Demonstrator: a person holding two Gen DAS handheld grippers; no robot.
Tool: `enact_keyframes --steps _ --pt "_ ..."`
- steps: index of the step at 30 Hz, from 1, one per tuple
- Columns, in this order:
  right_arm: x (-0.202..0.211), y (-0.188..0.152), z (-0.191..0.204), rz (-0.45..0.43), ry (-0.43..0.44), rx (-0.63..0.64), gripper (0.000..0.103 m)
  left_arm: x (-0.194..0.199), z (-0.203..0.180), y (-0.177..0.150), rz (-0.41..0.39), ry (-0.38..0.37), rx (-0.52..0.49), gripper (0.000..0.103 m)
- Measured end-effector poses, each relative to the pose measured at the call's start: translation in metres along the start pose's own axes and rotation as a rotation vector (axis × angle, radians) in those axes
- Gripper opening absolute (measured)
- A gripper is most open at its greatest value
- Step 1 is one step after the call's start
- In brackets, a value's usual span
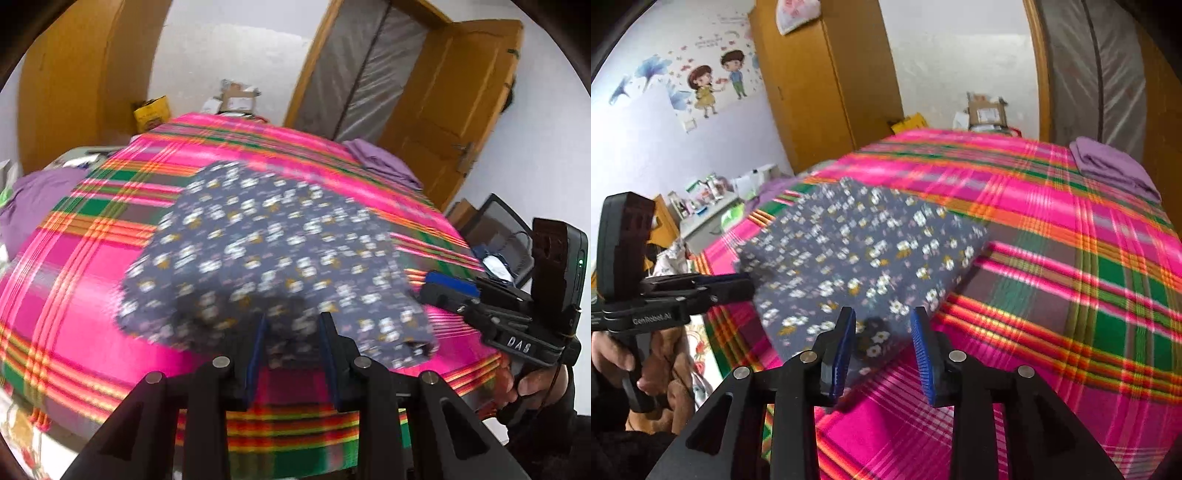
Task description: Fold clothes
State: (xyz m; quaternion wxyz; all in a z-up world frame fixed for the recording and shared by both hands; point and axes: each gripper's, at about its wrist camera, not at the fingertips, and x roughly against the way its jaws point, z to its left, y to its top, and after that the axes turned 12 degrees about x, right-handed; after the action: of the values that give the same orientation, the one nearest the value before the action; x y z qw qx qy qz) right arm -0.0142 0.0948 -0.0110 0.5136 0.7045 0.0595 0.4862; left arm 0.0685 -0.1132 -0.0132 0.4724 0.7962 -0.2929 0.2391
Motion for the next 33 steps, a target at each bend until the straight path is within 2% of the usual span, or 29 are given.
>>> enact_keyframes --steps 2,4,7,9,14,17,21,24,27,30,33 --pt "-0.002 0.002 0.005 0.003 0.012 0.024 0.032 -0.004 -0.015 0.000 -0.003 -0.031 -0.032 0.028" --pt "-0.011 0.001 0.010 0.045 0.029 0.055 0.032 -0.010 -0.027 -0.001 0.012 -0.063 -0.064 0.028" --pt "-0.016 0.000 0.011 0.077 0.046 0.072 0.032 -0.022 -0.038 -0.011 0.049 -0.071 -0.096 0.028" --pt "-0.016 0.004 0.007 0.090 0.064 0.075 0.032 -0.022 -0.039 -0.020 0.018 -0.064 -0.126 0.028" --pt "-0.015 0.029 -0.005 0.059 0.023 0.102 0.032 -0.018 -0.033 -0.009 0.047 -0.098 -0.077 0.028" --pt "-0.027 0.049 -0.011 0.043 0.036 0.113 0.032 -0.012 -0.027 0.000 0.007 -0.066 -0.071 0.028" --pt "-0.058 0.063 -0.020 0.082 0.073 0.094 0.028 -0.010 -0.005 0.008 -0.014 -0.017 -0.017 0.028" --pt "-0.080 0.064 -0.035 0.132 0.046 0.042 0.021 -0.009 0.011 0.010 -0.009 0.004 0.016 0.028" --pt "-0.074 0.067 -0.043 0.101 0.028 0.002 0.018 -0.004 0.012 0.014 -0.017 0.001 0.003 0.028" --pt "-0.067 0.071 -0.036 0.071 0.038 0.024 0.018 -0.005 0.010 0.034 -0.048 0.016 -0.019 0.028" --pt "-0.068 0.073 -0.026 0.070 0.058 0.041 0.018 -0.016 0.007 0.066 -0.031 0.022 -0.041 0.028"
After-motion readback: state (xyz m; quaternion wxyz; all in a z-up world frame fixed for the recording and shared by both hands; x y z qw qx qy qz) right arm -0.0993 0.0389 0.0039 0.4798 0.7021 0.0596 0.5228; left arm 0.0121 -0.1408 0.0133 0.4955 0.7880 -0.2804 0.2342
